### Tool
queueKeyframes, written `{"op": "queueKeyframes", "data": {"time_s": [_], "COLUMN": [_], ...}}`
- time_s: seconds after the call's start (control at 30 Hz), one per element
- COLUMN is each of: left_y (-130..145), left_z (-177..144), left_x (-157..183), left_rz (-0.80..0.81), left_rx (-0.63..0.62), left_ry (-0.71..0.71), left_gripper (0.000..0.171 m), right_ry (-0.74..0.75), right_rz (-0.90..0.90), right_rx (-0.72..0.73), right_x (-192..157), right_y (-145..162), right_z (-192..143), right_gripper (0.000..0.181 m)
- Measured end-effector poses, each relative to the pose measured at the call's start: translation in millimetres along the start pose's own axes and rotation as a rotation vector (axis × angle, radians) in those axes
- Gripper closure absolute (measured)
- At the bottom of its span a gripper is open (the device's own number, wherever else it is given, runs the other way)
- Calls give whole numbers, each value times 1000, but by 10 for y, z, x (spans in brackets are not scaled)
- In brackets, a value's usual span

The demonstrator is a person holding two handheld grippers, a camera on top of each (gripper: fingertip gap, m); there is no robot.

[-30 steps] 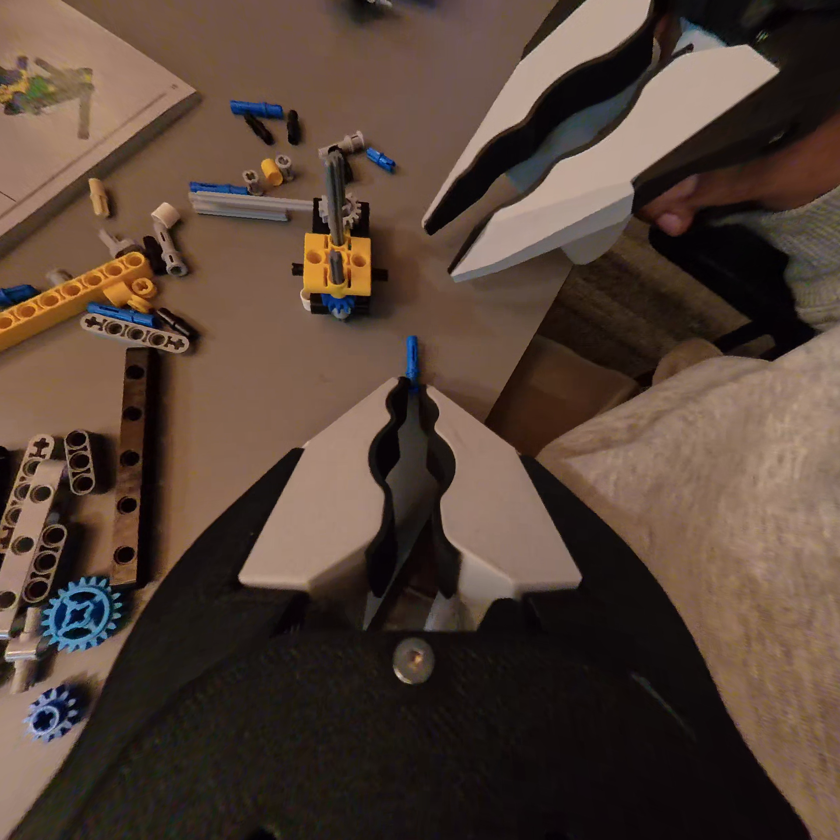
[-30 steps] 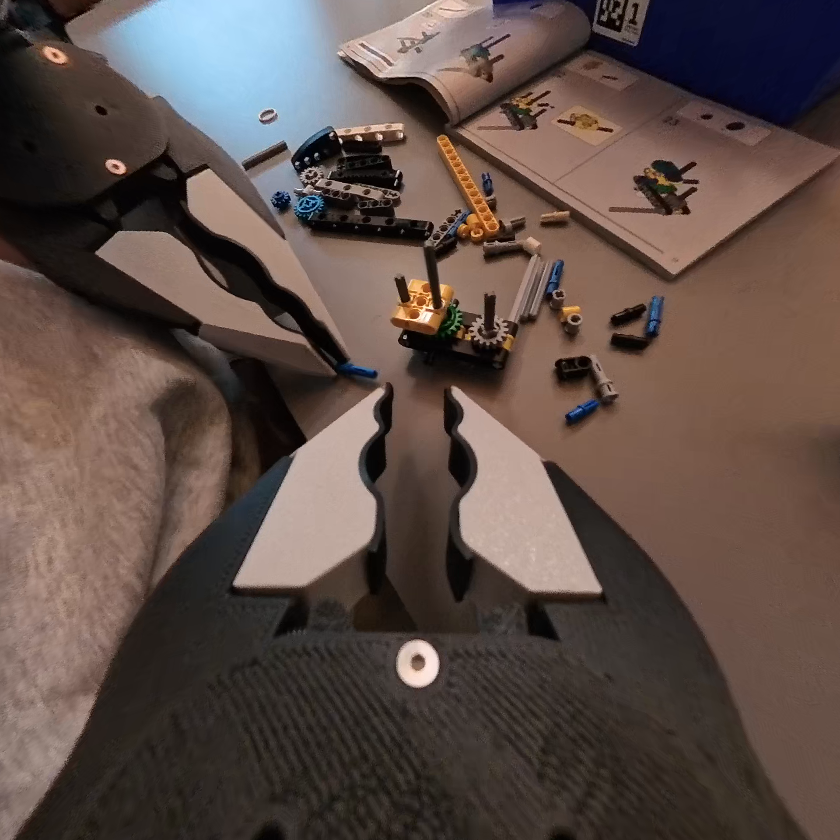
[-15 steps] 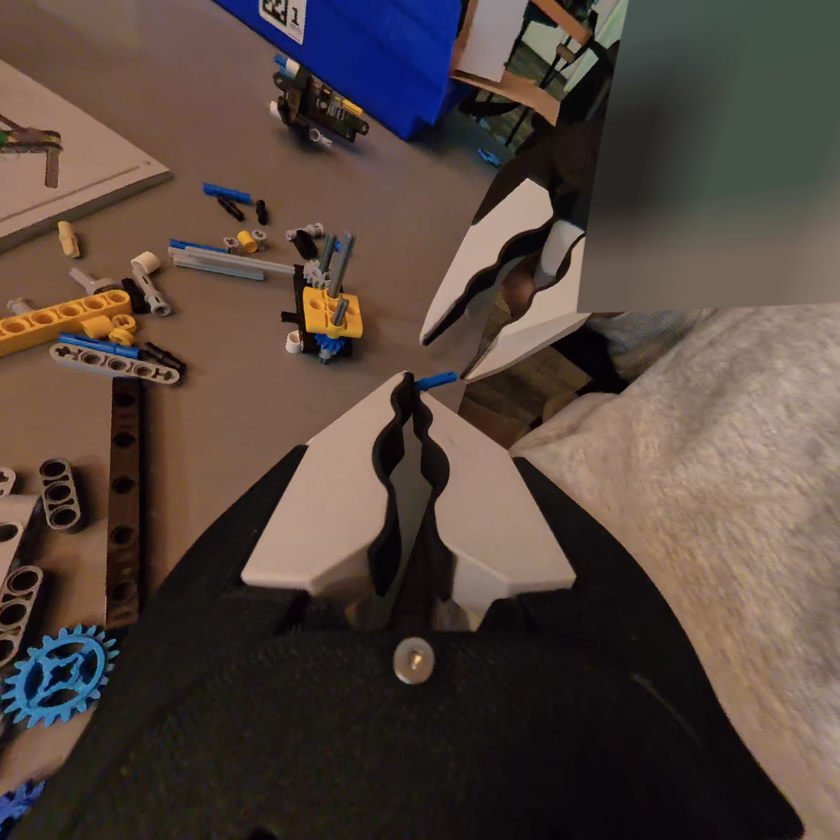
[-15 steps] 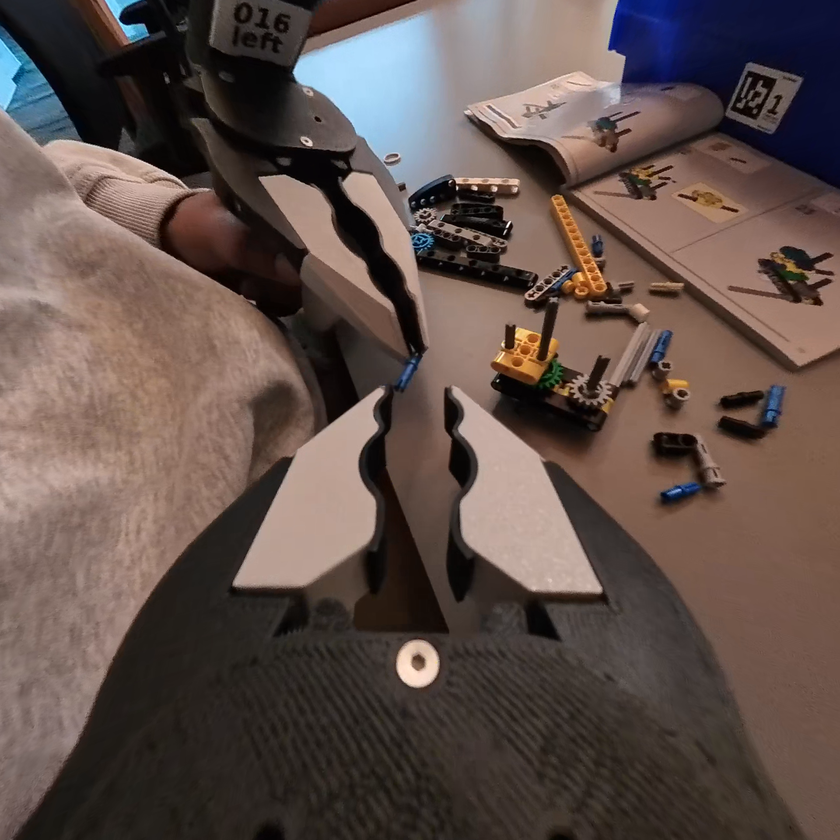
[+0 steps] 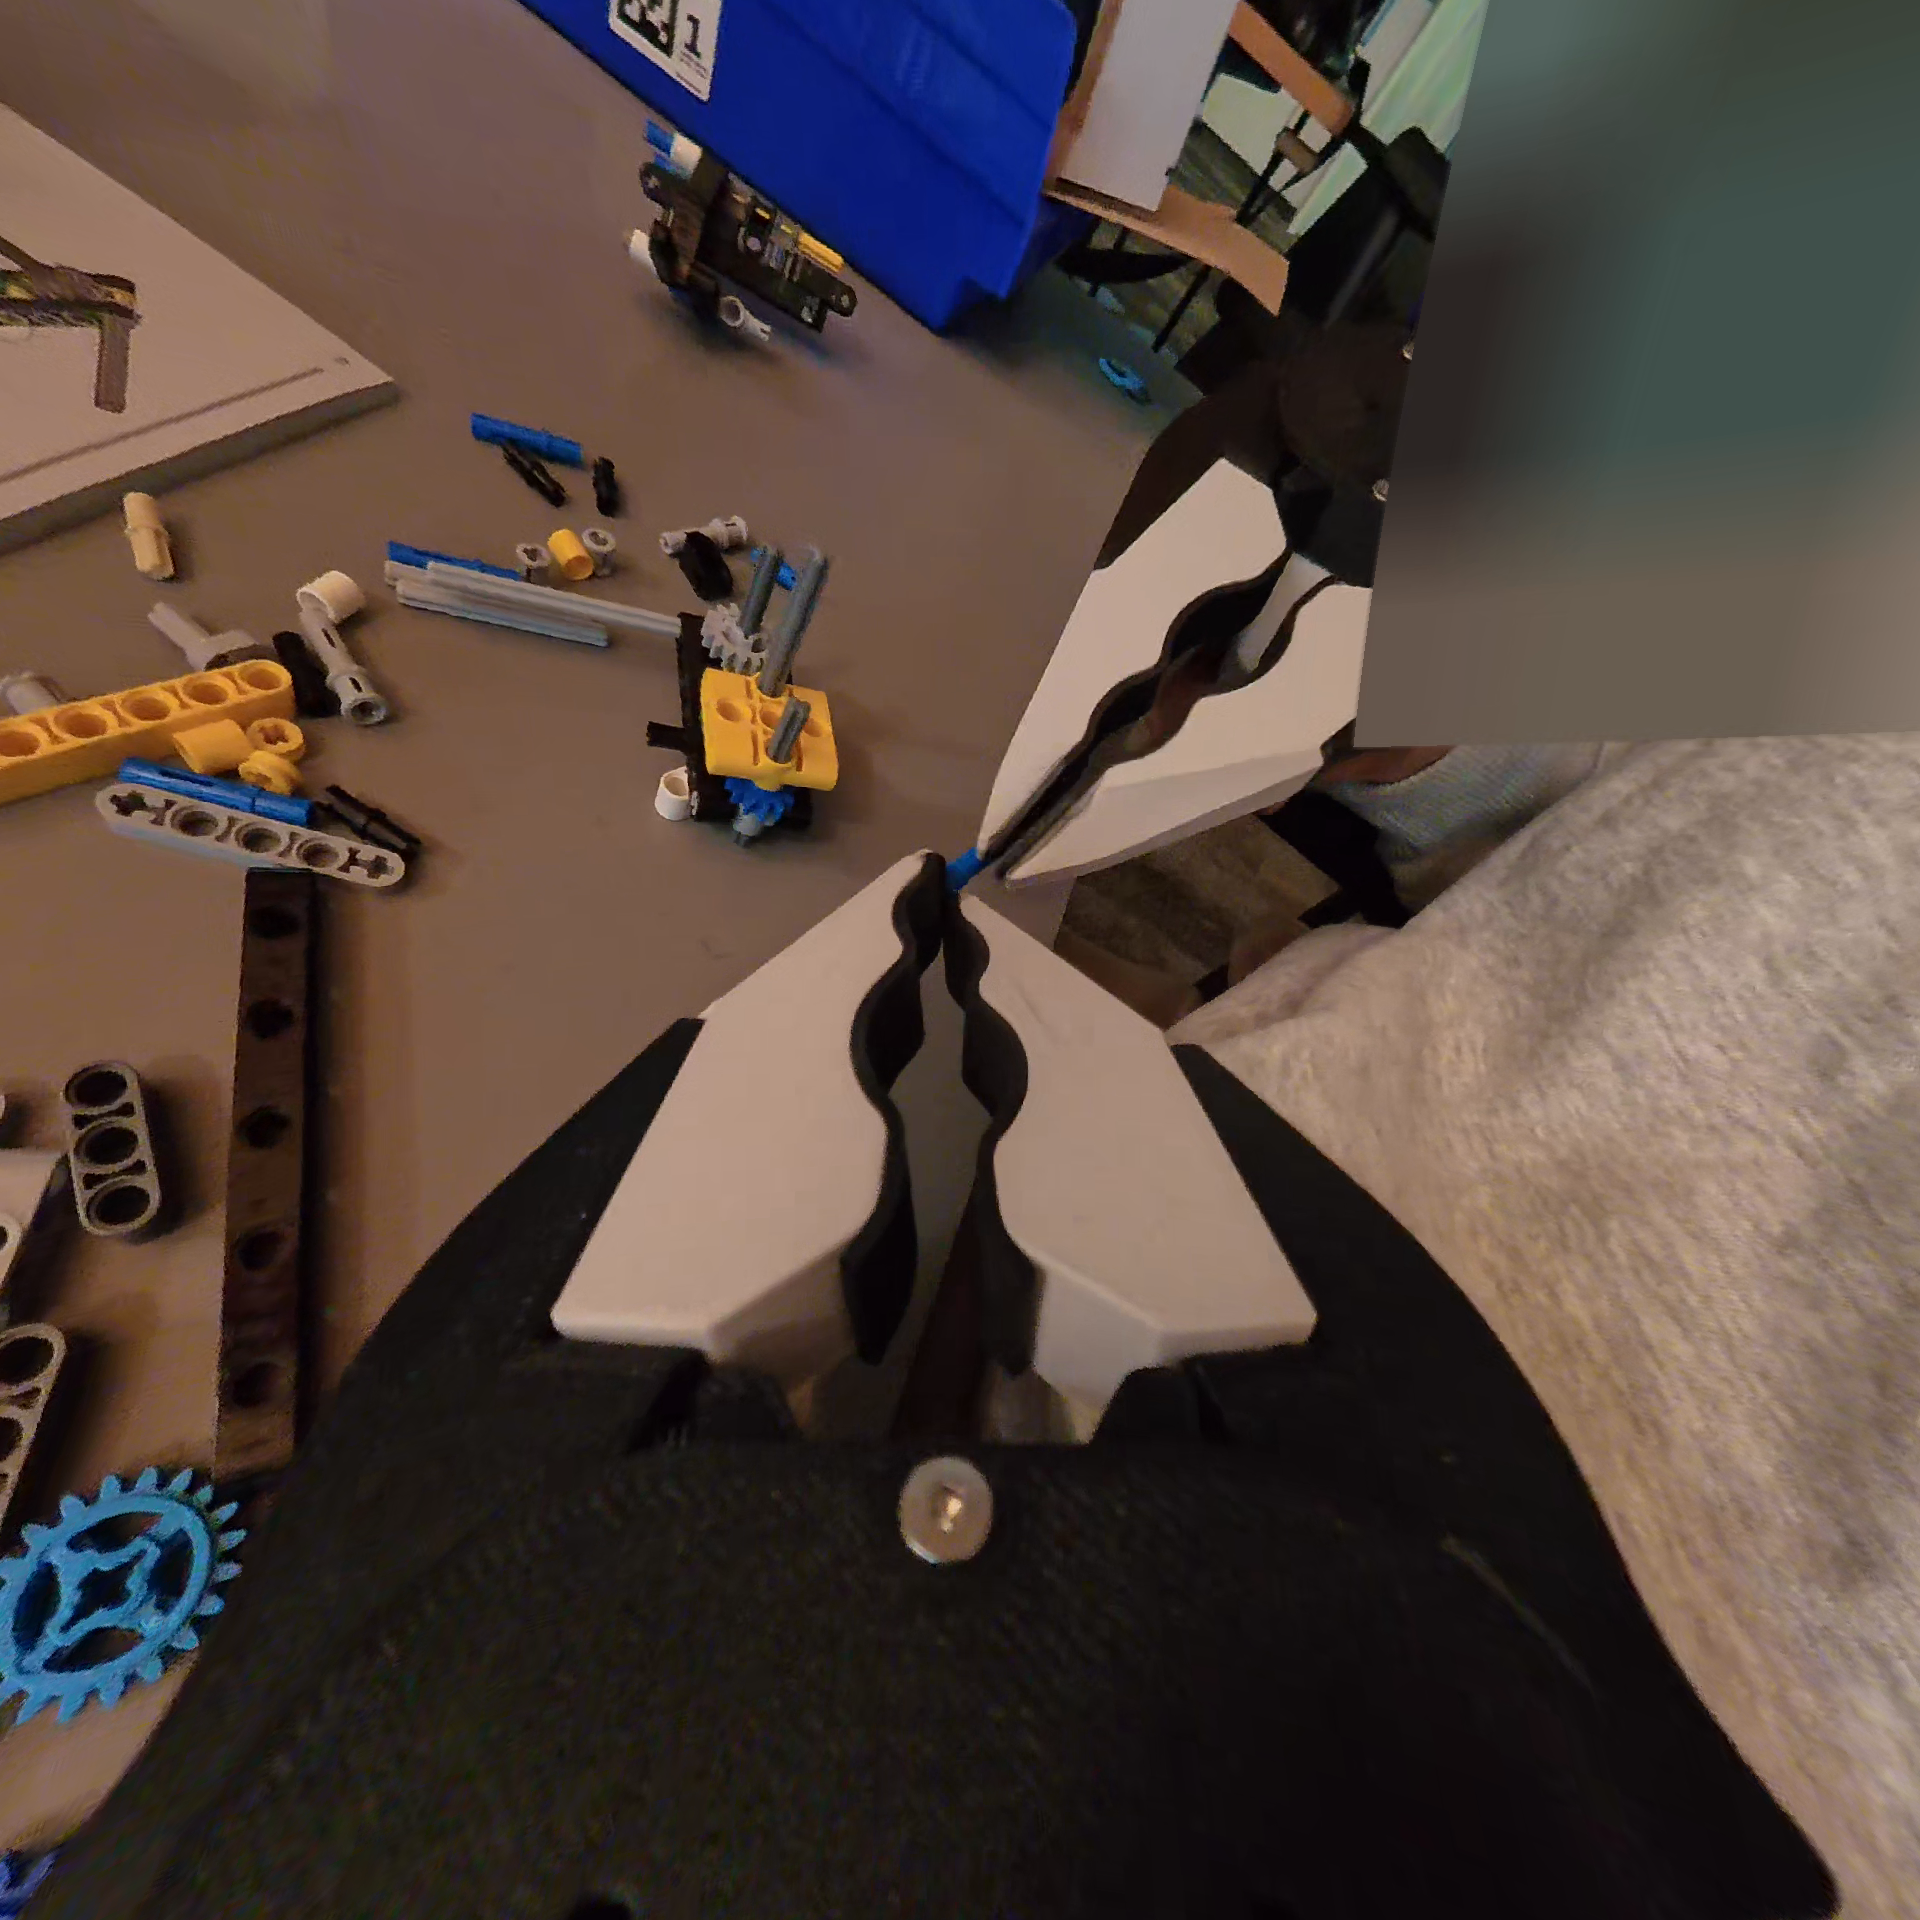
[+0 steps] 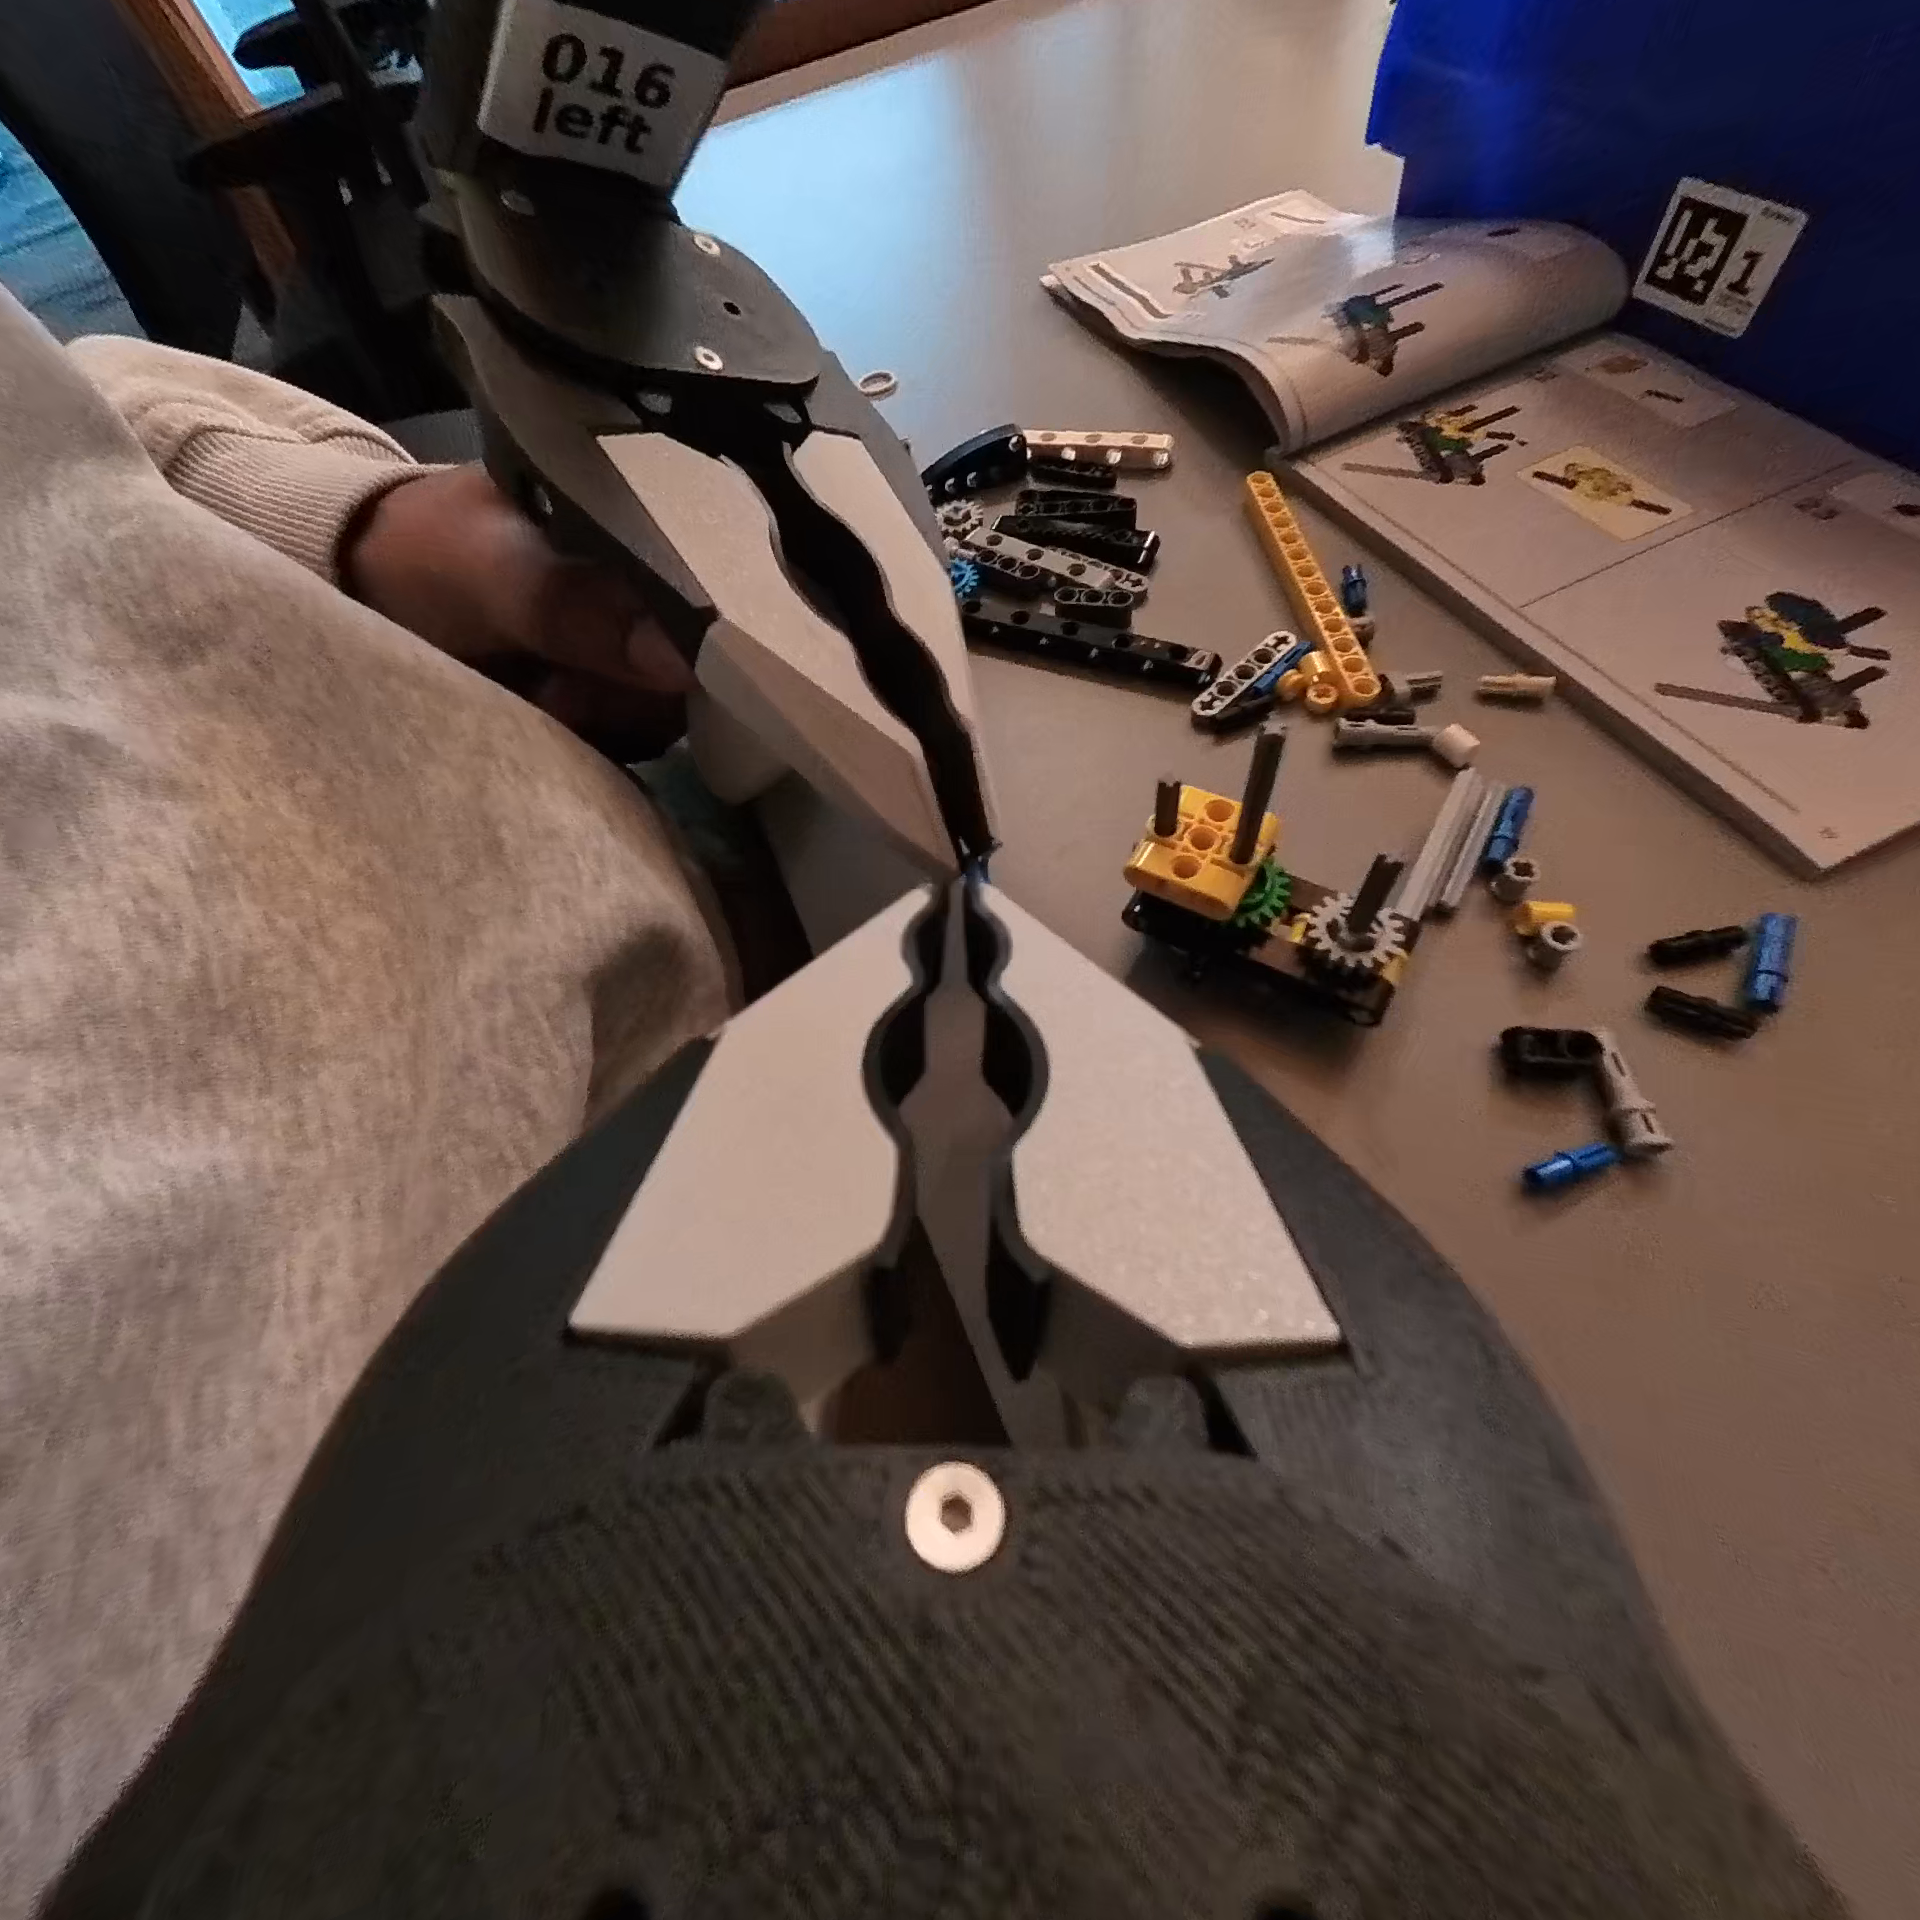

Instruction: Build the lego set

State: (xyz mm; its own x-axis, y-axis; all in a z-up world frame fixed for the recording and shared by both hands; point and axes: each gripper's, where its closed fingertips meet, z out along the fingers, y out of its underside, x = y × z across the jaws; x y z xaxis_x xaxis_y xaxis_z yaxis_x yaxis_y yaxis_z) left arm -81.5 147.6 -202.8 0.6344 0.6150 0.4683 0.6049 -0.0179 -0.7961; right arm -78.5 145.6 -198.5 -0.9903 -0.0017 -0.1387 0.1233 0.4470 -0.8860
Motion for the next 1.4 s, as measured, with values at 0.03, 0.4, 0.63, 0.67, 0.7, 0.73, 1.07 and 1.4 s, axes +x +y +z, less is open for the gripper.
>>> {"op": "queueKeyframes", "data": {"time_s": [0.03, 0.4, 0.63, 0.67, 0.7, 0.73, 1.07, 1.4], "left_y": [-6, -45, 97, 120, 148, 180, 337, 16], "left_z": [-1, 4, -90, -121, -151, -182, -12, -220], "left_x": [-5, -16, -63, -56, -70, -103, -116, -212], "left_rz": [-6, -43, 3, 15, 23, 37, 140, -51], "left_rx": [3, 17, -82, -87, -94, -102, -190, 39], "left_ry": [1, 25, -89, -107, -137, -177, -258, -155], "left_gripper": [171, 171, 168, 162, 157, 153, 159, 170], "right_ry": [2, 31, 37, 32, 30, 29, 15, 2], "right_rz": [6, 28, 55, 54, 52, 48, 36, 20], "right_rx": [5, -29, -27, -26, -30, -36, -49, -12], "right_x": [10, 108, 179, 171, 164, 157, 118, 95], "right_y": [-8, 84, 109, 107, 112, 121, 146, 72], "right_z": [-6, 24, -22, -20, -13, -5, 15, 17], "right_gripper": [173, 172, 166, 166, 166, 166, 166, 167]}}
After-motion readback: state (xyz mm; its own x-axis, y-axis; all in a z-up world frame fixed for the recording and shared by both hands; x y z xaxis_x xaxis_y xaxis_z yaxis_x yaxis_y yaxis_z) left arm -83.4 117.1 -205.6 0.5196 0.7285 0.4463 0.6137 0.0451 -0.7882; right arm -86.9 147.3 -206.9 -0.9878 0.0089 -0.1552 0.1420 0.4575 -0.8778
